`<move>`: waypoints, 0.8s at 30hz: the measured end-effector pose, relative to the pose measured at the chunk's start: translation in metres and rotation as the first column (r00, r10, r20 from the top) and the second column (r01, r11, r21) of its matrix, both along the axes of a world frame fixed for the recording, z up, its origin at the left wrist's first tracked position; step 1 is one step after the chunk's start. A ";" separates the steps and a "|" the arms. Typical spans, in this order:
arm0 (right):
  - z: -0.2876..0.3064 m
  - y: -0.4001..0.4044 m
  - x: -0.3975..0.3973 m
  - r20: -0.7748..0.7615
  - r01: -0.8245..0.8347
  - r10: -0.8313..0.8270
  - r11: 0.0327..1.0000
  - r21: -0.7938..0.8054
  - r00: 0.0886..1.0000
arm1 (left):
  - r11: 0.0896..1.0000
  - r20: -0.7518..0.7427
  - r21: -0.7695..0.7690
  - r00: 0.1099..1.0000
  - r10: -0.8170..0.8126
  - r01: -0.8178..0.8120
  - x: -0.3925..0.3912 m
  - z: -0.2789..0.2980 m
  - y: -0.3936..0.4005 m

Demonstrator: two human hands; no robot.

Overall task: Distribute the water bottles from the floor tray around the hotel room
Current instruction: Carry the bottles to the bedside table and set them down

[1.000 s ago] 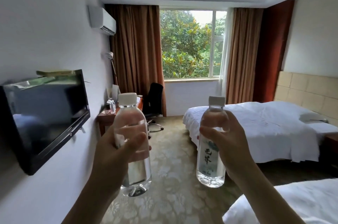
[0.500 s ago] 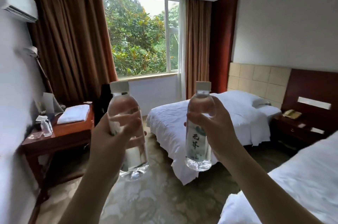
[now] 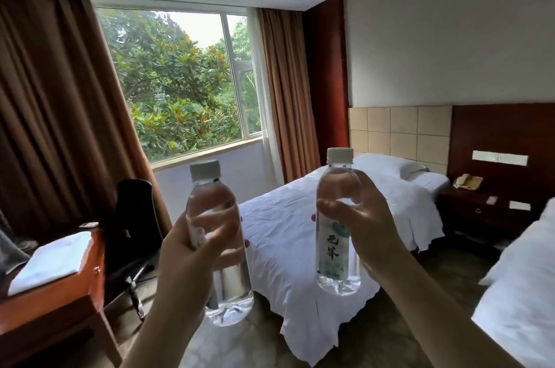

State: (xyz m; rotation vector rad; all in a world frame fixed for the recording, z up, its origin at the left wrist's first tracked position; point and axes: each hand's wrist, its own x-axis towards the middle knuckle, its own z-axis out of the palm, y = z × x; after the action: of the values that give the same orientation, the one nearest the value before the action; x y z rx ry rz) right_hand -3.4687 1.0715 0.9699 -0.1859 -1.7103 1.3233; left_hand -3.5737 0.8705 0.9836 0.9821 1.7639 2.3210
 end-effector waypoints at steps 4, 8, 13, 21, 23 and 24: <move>0.009 0.053 -0.063 -0.010 0.035 -0.035 0.999 0.001 0.999 | 0.998 -0.026 -0.010 0.998 -0.062 0.062 -0.064 0.008 0.059; 0.012 0.092 -0.115 0.002 0.100 -0.100 0.995 -0.006 0.995 | 0.992 -0.006 -0.017 0.992 -0.126 0.125 -0.127 0.008 0.107; 0.011 0.133 -0.171 0.016 0.177 -0.177 0.984 -0.018 0.984 | 0.969 -0.030 -0.040 0.969 -0.245 0.244 -0.209 0.004 0.165; 0.014 0.185 -0.233 -0.015 0.448 -0.452 0.887 -0.107 0.892 | 0.817 -0.041 -0.005 0.816 -0.577 0.577 -0.333 0.010 0.270; 0.018 0.197 -0.239 0.001 0.537 -0.539 0.838 -0.099 0.842 | 0.757 -0.031 0.003 0.756 -0.653 0.654 -0.351 0.017 0.301; 0.020 0.202 -0.240 0.010 0.573 -0.574 0.814 -0.093 0.818 | 0.728 -0.028 0.005 0.728 -0.685 0.685 -0.357 0.018 0.317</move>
State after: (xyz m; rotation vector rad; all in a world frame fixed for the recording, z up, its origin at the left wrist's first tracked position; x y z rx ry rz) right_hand -3.7084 1.2738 0.9896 -0.6892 -1.4127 0.9368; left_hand -3.9307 1.1871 1.0014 1.3737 1.0884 1.8305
